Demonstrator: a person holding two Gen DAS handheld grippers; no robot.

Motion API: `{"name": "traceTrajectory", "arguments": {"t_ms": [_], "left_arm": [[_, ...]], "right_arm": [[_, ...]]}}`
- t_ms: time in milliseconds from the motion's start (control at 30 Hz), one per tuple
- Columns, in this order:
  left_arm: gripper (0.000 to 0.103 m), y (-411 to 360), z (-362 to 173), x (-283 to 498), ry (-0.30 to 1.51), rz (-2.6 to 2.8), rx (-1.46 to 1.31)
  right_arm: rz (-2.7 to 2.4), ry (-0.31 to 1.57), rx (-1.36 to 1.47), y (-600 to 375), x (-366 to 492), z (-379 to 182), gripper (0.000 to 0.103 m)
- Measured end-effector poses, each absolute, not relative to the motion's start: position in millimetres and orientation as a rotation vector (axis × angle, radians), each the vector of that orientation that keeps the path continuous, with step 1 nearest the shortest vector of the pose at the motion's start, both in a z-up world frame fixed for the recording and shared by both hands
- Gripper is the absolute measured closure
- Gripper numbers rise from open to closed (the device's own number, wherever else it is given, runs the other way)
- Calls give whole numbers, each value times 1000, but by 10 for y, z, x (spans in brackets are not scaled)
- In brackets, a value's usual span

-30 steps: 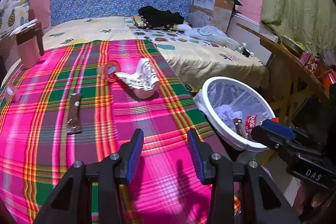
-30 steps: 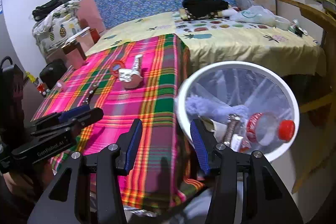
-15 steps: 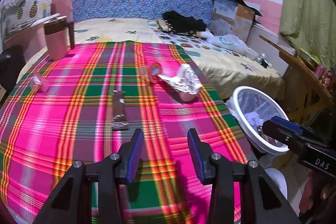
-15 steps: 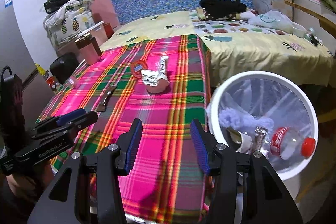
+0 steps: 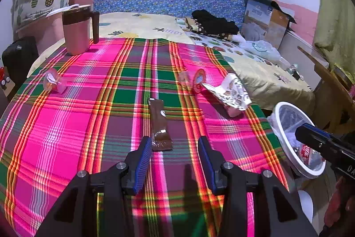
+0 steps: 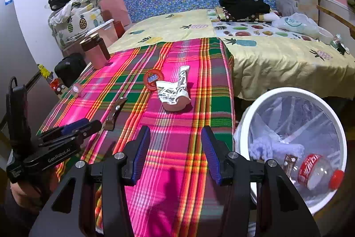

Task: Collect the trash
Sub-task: 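Move both empty grippers back over the remaining trash, then grasp the brown wrapper with the left gripper while the right reaches the red-lidded cup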

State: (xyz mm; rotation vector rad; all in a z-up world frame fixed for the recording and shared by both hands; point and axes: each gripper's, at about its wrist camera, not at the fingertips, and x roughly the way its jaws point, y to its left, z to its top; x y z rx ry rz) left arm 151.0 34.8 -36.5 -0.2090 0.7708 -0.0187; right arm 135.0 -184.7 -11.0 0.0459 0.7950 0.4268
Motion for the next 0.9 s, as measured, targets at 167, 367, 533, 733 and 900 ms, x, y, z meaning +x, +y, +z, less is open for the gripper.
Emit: {"name": "traceTrajectory", "arguments": {"t_ms": [167, 367, 533, 733, 900], "left_arm": [[60, 402, -438, 1677, 789, -8, -216], [60, 430, -560, 1884, 822, 7, -224], [60, 464, -639, 1996, 848, 19, -231], [60, 486, -673, 2040, 854, 12, -240], [60, 490, -684, 2049, 855, 13, -241]], "right_arm": [[427, 804, 47, -1814, 1497, -131, 54], [424, 820, 49, -1785, 1694, -189, 54], [426, 843, 54, -1750, 1863, -253, 54], [424, 861, 66, -1700, 2016, -323, 54], [423, 887, 79, -1681, 2128, -397, 54]]}}
